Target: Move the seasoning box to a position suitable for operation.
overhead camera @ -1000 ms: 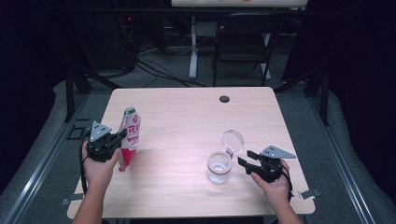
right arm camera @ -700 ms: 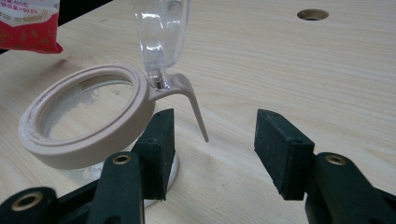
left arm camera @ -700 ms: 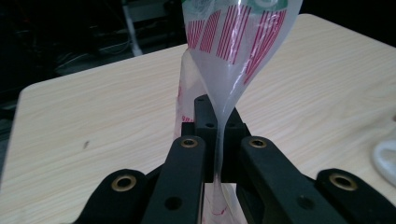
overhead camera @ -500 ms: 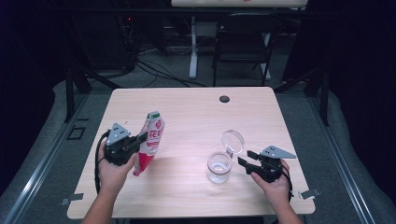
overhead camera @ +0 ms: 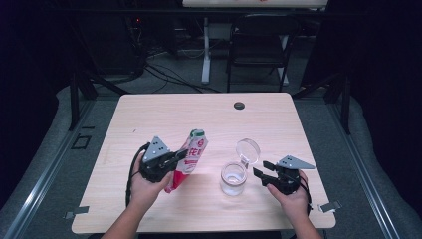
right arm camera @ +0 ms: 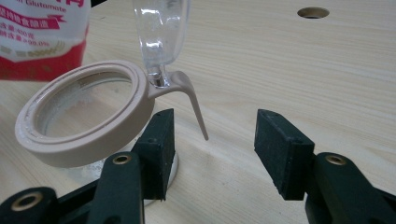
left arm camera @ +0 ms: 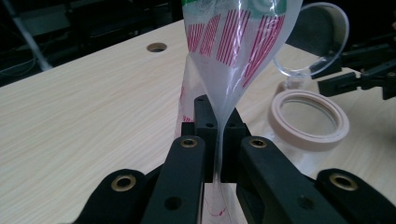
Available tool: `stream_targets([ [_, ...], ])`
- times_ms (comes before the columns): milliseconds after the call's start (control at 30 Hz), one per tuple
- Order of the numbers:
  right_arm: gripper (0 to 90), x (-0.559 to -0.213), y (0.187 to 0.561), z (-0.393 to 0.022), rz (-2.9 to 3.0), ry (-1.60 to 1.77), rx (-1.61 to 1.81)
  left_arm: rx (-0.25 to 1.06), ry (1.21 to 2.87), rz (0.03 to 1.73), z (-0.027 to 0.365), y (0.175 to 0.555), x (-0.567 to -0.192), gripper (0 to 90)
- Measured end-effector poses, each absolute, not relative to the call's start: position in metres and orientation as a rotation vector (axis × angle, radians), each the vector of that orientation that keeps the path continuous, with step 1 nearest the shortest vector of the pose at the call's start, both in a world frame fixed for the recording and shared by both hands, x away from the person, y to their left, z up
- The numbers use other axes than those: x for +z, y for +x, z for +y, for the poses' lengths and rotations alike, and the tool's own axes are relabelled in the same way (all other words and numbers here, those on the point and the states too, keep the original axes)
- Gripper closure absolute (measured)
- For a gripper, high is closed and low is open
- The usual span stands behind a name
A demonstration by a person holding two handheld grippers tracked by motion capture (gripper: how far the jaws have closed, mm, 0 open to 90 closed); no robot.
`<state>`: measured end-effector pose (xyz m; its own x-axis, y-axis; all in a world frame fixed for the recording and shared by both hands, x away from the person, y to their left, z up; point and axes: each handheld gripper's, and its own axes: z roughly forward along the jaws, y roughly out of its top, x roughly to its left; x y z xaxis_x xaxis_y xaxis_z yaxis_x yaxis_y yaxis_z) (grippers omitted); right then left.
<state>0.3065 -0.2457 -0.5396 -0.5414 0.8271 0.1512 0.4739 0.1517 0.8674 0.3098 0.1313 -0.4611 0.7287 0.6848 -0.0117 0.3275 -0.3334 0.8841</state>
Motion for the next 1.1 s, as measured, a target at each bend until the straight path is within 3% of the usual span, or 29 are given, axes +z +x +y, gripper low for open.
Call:
stream_targets([
  [233, 48.3, -0.537, 0.305, -0.248, 2.055, 1.233, 1.355, 0.421, 1.965, 0.731, 0.12, 0.303, -0.469, 90.0],
  [633, 55.8, -0.491, 0.284, -0.249, 1.939, 1.097, 1.478, 0.281, 1.957, 0.743, 0.128, 0.293, -0.487, 89.9],
  [900, 52.3, -0.475, 0.273, -0.229, 1.954, 0.953, 1.508, 0.251, 2.047, 0.723, 0.109, 0.287, -0.505, 89.5],
  [1100, 55.1, -0.467, 0.268, -0.215, 2.035, 0.851, 1.526, 0.234, 2.081, 0.713, 0.103, 0.286, -0.511, 88.7],
])
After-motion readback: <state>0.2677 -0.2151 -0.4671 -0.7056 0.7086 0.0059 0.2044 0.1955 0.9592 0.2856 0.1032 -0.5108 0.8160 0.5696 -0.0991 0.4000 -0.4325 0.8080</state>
